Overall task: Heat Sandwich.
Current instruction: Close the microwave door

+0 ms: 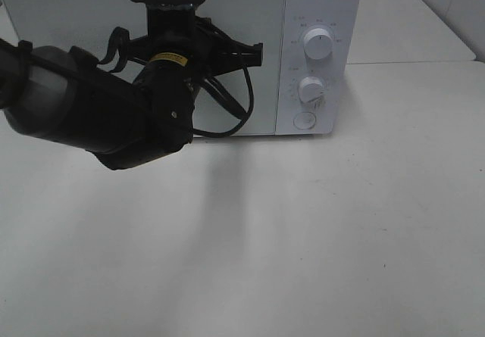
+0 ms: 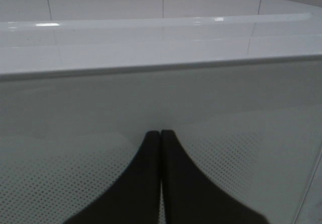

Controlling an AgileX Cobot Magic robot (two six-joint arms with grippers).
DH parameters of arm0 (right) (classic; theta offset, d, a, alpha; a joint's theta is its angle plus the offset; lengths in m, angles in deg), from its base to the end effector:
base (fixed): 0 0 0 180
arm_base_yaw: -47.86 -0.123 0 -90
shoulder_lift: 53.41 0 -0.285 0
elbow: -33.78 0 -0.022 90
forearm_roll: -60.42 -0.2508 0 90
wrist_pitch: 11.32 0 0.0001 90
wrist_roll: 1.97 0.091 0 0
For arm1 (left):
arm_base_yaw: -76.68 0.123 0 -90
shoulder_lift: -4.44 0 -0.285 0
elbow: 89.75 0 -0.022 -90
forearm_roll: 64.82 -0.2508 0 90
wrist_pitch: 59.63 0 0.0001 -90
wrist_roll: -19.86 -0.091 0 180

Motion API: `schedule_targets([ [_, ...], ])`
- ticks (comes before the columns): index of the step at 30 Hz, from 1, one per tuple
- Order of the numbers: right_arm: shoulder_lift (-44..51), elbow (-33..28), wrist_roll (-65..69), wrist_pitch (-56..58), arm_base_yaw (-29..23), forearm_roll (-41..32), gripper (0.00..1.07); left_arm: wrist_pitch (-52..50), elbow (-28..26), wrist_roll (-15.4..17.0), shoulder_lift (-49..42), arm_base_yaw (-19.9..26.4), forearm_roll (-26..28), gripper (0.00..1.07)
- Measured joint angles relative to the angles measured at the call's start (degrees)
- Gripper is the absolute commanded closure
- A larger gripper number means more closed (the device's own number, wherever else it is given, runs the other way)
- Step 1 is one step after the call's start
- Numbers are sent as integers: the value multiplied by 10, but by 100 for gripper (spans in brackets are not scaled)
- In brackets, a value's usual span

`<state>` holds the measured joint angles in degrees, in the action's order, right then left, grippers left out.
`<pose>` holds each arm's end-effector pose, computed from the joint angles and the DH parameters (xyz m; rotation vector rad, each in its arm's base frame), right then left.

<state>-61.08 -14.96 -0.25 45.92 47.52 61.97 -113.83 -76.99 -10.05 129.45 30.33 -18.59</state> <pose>-0.0024 -0.0021 0.2815 0.0241 1.9832 -0.0087 0.3298 -0.2686 0.1803 0.1597 1.6205 -0.1289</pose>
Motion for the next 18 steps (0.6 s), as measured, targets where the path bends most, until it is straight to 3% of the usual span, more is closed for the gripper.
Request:
schedule_targets([
  [11,0,0,0,0,0,1,57,-5,-5,0,-9,-58,30,107],
  [18,0,0,0,0,0,1,57,60,-5,0,-37,-83,29,107],
])
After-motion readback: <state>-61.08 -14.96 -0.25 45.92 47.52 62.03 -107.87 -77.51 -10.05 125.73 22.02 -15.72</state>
